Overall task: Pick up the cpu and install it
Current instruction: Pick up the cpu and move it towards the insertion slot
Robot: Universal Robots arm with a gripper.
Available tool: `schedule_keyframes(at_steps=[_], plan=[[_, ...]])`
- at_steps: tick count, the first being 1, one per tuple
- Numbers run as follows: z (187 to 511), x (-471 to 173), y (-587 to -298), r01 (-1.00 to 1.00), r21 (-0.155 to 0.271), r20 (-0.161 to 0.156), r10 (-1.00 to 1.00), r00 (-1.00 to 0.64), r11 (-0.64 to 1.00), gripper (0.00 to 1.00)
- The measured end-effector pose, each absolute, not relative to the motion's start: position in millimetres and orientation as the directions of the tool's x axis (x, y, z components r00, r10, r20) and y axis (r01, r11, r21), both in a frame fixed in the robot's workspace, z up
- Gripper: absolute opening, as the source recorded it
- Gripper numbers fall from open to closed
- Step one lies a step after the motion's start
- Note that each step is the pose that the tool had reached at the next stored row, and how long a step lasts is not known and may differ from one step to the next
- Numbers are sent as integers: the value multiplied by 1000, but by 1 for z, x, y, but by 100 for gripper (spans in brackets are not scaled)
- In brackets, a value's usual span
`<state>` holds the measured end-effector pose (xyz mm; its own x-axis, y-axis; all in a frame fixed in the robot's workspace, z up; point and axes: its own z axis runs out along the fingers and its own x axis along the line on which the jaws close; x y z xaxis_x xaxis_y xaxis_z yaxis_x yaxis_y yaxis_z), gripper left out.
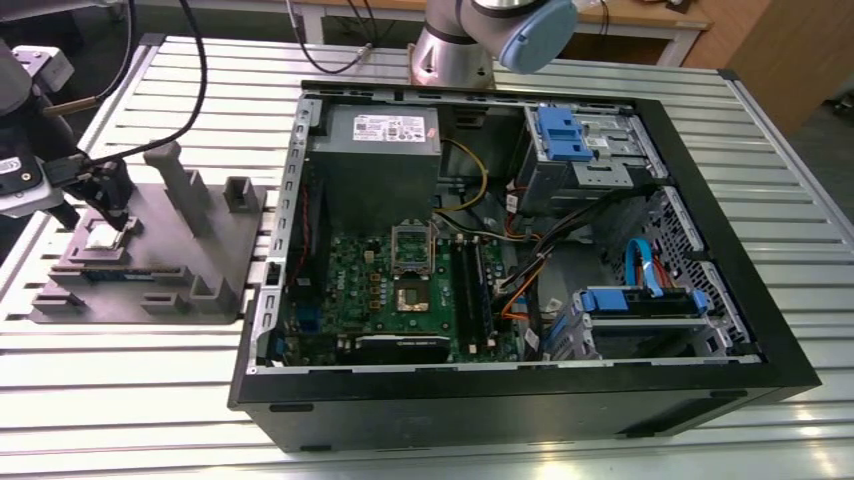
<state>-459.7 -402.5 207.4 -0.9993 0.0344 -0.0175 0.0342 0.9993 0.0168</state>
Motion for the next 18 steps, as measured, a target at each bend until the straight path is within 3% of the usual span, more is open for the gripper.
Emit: schedule_keyframes(at_steps=[18], plan=[[190,-460,-406,34,17,-18,34,-999,999,59]])
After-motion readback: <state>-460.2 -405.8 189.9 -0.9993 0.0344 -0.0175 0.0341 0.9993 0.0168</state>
